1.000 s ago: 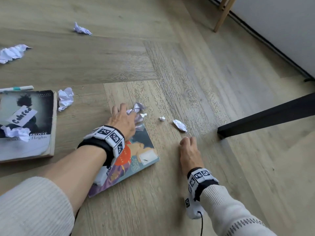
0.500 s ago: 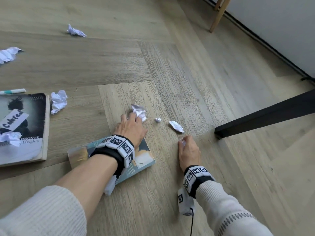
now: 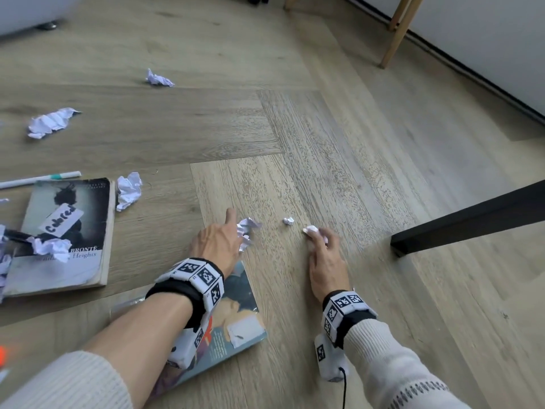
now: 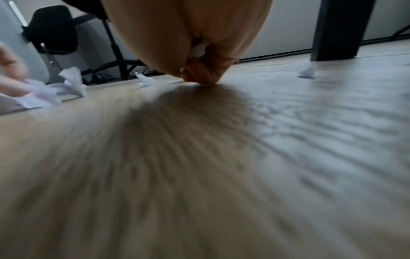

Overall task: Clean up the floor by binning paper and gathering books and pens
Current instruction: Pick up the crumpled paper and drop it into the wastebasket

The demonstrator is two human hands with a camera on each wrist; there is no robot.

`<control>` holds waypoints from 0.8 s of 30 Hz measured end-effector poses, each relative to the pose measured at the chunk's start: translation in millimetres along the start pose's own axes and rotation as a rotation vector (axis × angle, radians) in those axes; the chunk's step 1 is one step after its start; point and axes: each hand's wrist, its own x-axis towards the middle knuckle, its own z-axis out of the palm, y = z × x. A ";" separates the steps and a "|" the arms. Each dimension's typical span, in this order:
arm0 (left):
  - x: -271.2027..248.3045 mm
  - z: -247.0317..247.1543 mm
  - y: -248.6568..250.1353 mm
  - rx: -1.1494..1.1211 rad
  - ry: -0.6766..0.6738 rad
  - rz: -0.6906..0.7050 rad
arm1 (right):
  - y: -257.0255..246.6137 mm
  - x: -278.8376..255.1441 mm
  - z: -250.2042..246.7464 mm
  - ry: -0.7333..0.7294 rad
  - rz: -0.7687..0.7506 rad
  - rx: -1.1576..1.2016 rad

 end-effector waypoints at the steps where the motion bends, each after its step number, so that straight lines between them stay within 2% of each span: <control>1: 0.9 3.3 -3.1 0.021 -0.015 0.041 | -2.3 0.9 1.2 -0.002 0.008 -0.012; 4: 1.9 12.5 -9.2 0.077 -0.085 0.142 | -5.7 1.9 2.7 0.022 0.039 -0.019; 7: 2.5 11.2 -4.1 0.060 -0.075 0.186 | -6.8 1.8 4.5 0.037 0.022 -0.042; 12: -3.8 3.8 -3.0 -0.026 -0.103 0.054 | -29.9 4.2 12.8 0.002 0.019 -0.009; 16: -8.1 -0.7 -22.1 0.048 -0.083 0.017 | -52.7 8.2 12.7 -0.130 0.101 -0.140; 21: -10.0 -15.2 -39.1 0.011 -0.090 0.000 | -57.1 13.7 18.2 -0.065 0.092 -0.140; 24: -12.2 -19.6 -39.9 -0.046 -0.080 0.011 | -57.0 12.4 15.5 -0.062 0.158 -0.173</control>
